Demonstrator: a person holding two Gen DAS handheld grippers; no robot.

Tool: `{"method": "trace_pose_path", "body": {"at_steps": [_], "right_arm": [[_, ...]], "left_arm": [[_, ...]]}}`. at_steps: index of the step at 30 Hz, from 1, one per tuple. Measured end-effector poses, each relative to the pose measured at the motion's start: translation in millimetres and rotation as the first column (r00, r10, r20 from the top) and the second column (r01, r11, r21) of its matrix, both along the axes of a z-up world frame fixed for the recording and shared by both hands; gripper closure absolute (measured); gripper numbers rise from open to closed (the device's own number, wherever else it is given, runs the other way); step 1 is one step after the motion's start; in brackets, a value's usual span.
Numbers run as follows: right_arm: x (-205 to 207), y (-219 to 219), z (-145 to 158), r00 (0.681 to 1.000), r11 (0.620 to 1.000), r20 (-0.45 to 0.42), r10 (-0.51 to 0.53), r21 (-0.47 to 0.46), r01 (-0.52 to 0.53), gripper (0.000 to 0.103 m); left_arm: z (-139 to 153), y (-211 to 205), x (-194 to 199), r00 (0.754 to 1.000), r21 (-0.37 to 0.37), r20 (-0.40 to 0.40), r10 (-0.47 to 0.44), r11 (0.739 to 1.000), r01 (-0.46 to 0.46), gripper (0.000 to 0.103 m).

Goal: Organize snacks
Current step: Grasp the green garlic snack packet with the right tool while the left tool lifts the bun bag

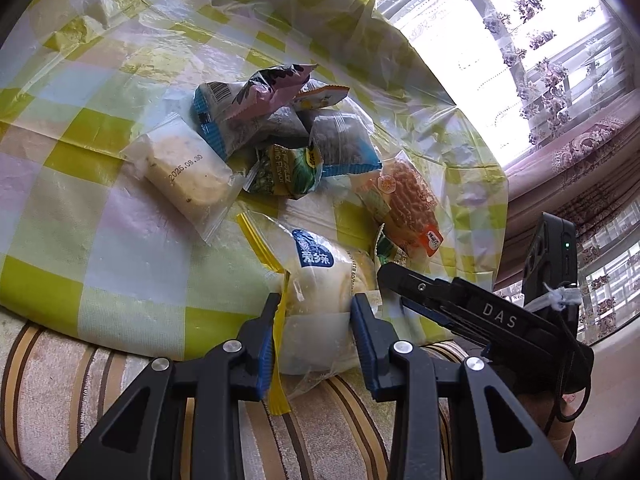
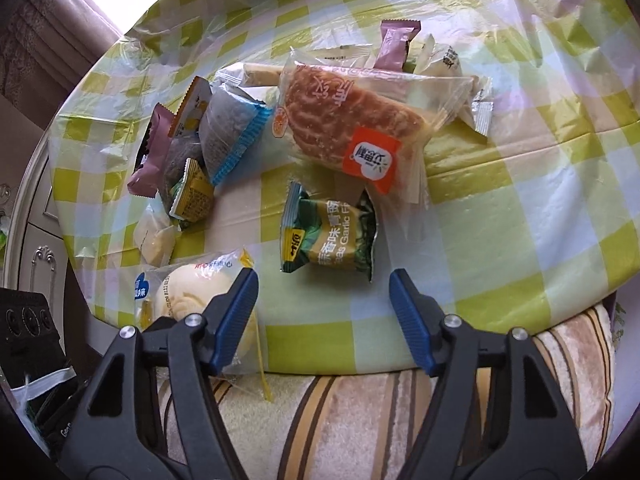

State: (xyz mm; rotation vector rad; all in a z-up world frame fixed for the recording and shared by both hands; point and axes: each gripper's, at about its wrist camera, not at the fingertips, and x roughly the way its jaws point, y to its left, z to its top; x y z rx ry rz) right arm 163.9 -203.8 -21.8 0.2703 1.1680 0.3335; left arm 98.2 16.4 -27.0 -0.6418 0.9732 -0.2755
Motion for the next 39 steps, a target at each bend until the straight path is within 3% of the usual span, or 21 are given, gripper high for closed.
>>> {"method": "trace_pose_path", "body": {"at_steps": [11, 12, 13, 17, 28, 39], "right_arm": [[26, 46, -1, 0.998, 0.979, 0.056, 0.024, -0.202, -0.013, 0.032], [27, 49, -1, 0.998, 0.974, 0.062, 0.028, -0.228, -0.014, 0.034], [26, 50, -1, 0.997, 0.97, 0.068, 0.027, -0.243, -0.01, 0.046], [21, 38, -1, 0.998, 0.976, 0.06, 0.031, -0.218, -0.017, 0.058], [-13, -11, 18, 0.995, 0.982, 0.103, 0.018, -0.188, 0.002, 0.06], [-33, -62, 32, 0.992, 0.985, 0.127, -0.025, -0.169, 0.046, 0.059]], "left_arm": [[0, -2, 1, 1.0, 0.001, -0.001, -0.006, 1.0, 0.006, 0.068], [0, -1, 1, 1.0, -0.006, -0.002, -0.008, 1.0, 0.008, 0.068], [0, -2, 2, 1.0, -0.017, -0.004, -0.014, 1.0, 0.014, 0.069], [2, -4, 1, 1.0, -0.039, -0.008, -0.023, 0.999, 0.023, 0.071], [17, -15, 1, 1.0, -0.015, 0.003, -0.026, 1.0, 0.027, 0.079], [26, -41, 11, 0.998, -0.062, -0.001, -0.059, 0.996, 0.058, 0.084]]}}
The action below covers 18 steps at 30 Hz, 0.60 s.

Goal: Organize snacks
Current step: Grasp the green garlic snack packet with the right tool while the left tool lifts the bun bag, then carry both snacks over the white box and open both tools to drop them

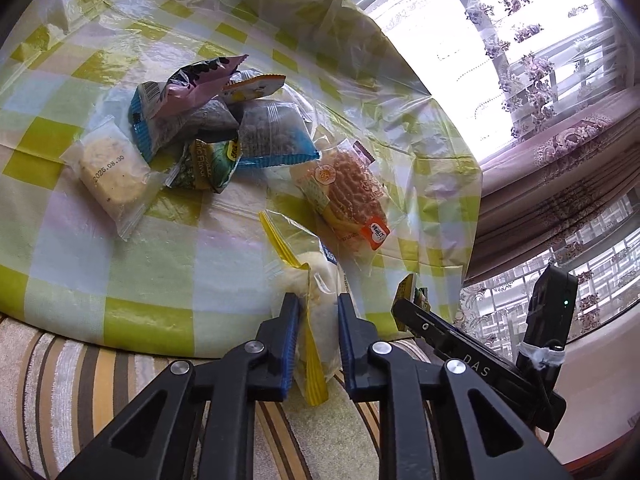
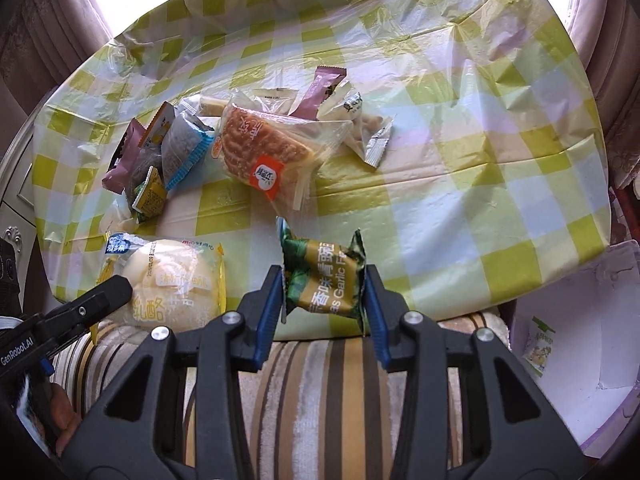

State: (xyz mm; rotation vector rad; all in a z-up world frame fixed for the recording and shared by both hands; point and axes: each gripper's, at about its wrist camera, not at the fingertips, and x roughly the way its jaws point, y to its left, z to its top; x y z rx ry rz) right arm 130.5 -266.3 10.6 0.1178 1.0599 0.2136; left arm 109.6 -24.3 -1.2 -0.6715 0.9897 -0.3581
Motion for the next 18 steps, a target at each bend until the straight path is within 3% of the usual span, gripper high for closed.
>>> {"method": "trace_pose_path", "body": {"at_steps": [10, 18], "right_arm": [[-17, -67, 5, 0.995, 0.995, 0.015, -0.103, 0.011, 0.103, 0.059], [-30, -130, -4, 0.976, 0.976, -0.003, -0.216, 0.025, 0.216, 0.059]], "left_arm": [[26, -61, 17, 0.991, 0.017, 0.046, -0.126, 0.992, 0.125, 0.087], [40, -130, 26, 0.962, 0.037, 0.065, -0.264, 0.964, 0.262, 0.087]]}}
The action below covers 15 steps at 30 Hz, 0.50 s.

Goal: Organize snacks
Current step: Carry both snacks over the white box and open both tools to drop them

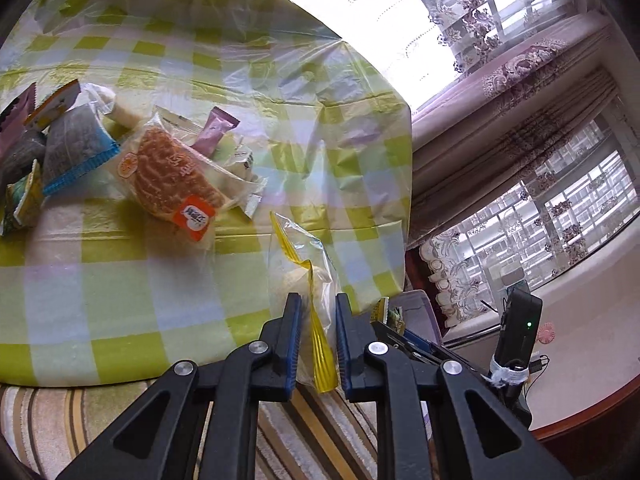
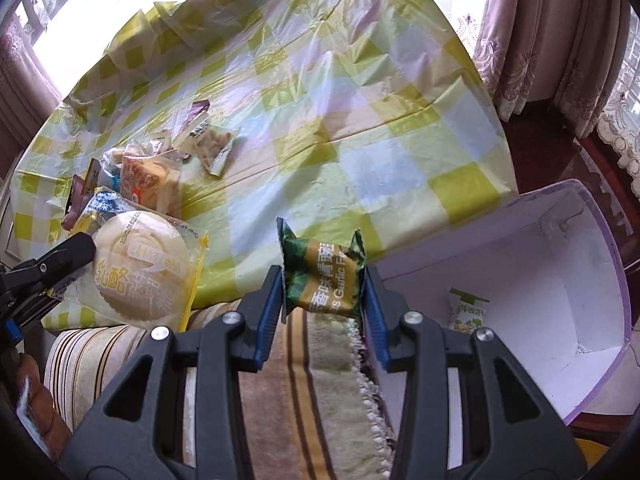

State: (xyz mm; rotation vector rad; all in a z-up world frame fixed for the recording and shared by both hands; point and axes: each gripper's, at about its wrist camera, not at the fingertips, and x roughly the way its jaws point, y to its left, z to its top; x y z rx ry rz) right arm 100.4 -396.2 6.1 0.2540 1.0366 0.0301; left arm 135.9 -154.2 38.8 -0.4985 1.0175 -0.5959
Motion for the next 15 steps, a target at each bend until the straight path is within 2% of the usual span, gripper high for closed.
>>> {"method": "trace_pose_path", "body": {"at_steps": [7, 15], "right_arm": [[-11, -56, -13, 0.994, 0.994, -0.024, -0.109, -0.016, 0.109, 0.059], [-17, -103, -31, 0.978, 0.979, -0.054, -0.202, -0.025, 0.201, 0.059]], "left_arm": [[0, -69, -1, 0.989, 0.021, -0.007, -0.148, 0.989, 0.148, 0.087], [-24, -133, -4, 0.961, 0.092, -0.077, -0.265, 0.958, 0.271, 0.086]]}}
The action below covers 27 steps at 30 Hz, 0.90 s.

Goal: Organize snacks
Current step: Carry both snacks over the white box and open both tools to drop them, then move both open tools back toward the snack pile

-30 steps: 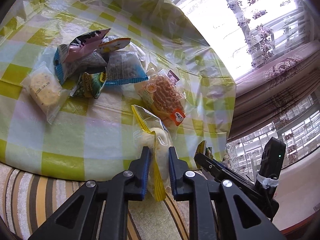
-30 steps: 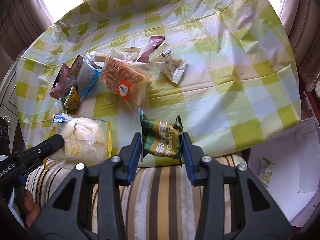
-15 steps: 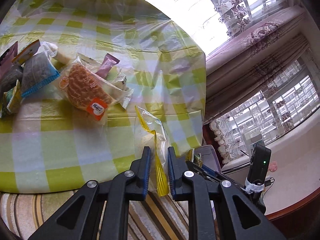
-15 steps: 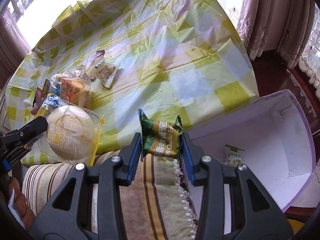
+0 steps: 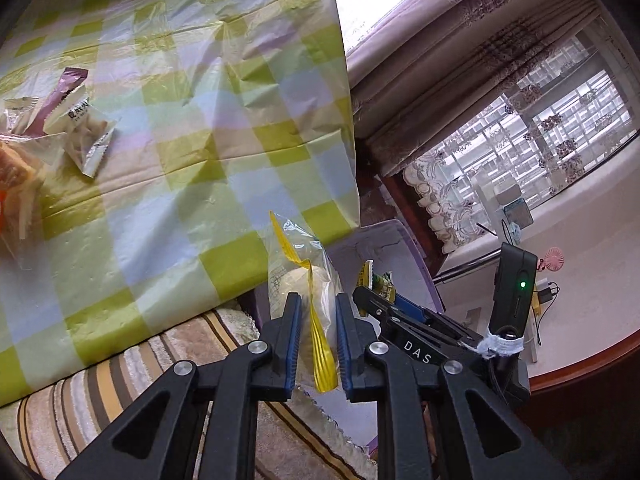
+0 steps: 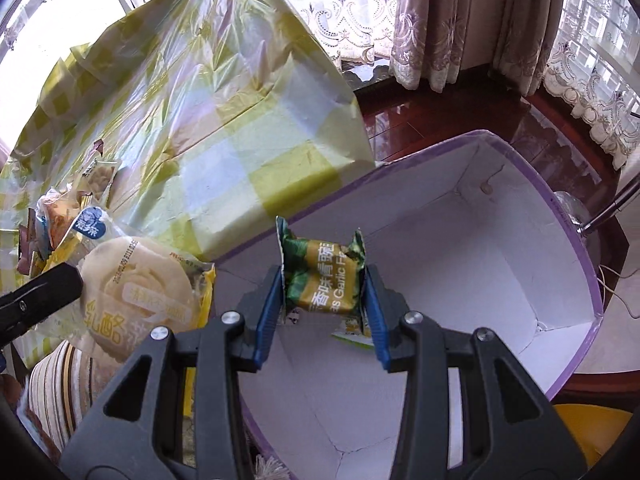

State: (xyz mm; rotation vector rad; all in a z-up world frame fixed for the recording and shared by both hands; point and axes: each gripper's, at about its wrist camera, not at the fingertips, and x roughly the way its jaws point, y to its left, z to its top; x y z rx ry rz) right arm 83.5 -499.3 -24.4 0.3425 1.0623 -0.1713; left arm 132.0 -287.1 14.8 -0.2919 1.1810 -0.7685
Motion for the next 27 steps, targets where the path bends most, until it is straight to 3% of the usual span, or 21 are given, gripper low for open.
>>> {"method": "trace_pose_path", "body": {"at_steps": [6, 10, 15, 17, 22, 25, 27], "right_arm": [[0, -9, -8, 1.0, 1.0, -0.015, -0.005, 0.024, 0.005, 0.049], [0, -4, -8, 1.0, 0.999, -0.007, 0.009, 0.037, -0.009, 0.042], [0, 10, -6, 0.999, 0.999, 0.003, 0.043, 0.027, -0.043, 0.035], [1, 17, -1, 0.998, 0.998, 0.015, 0.058, 0.01, -0.058, 0.031], [3, 34, 18, 0.995, 0.994, 0.067, 0.076, -0.079, -0.07, 0.02], [5, 48, 33, 0.99, 0.984, 0.106, 0.091, -0.161, -0.073, 0.015], [6, 58, 41, 0.988, 0.976, 0.131, 0.081, -0.21, -0.052, 0.012]], "left_arm": [[-11, -10, -1, 0.999, 0.016, -0.025, -0.021, 1.0, 0.021, 0.079], [-5, -8, -1, 1.0, 0.024, 0.009, -0.003, 1.0, 0.002, 0.048], [8, -2, -3, 0.995, 0.066, 0.091, 0.031, 0.997, -0.037, 0.036], [16, 2, -5, 0.986, 0.119, 0.155, 0.055, 0.99, -0.074, 0.032], [40, 19, -10, 0.919, 0.242, 0.37, 0.135, 0.941, -0.236, 0.023], [54, 41, -16, 0.846, 0.218, 0.507, 0.164, 0.926, -0.31, 0.018], [61, 57, -17, 0.81, 0.196, 0.56, 0.172, 0.923, -0.331, 0.016]]}}
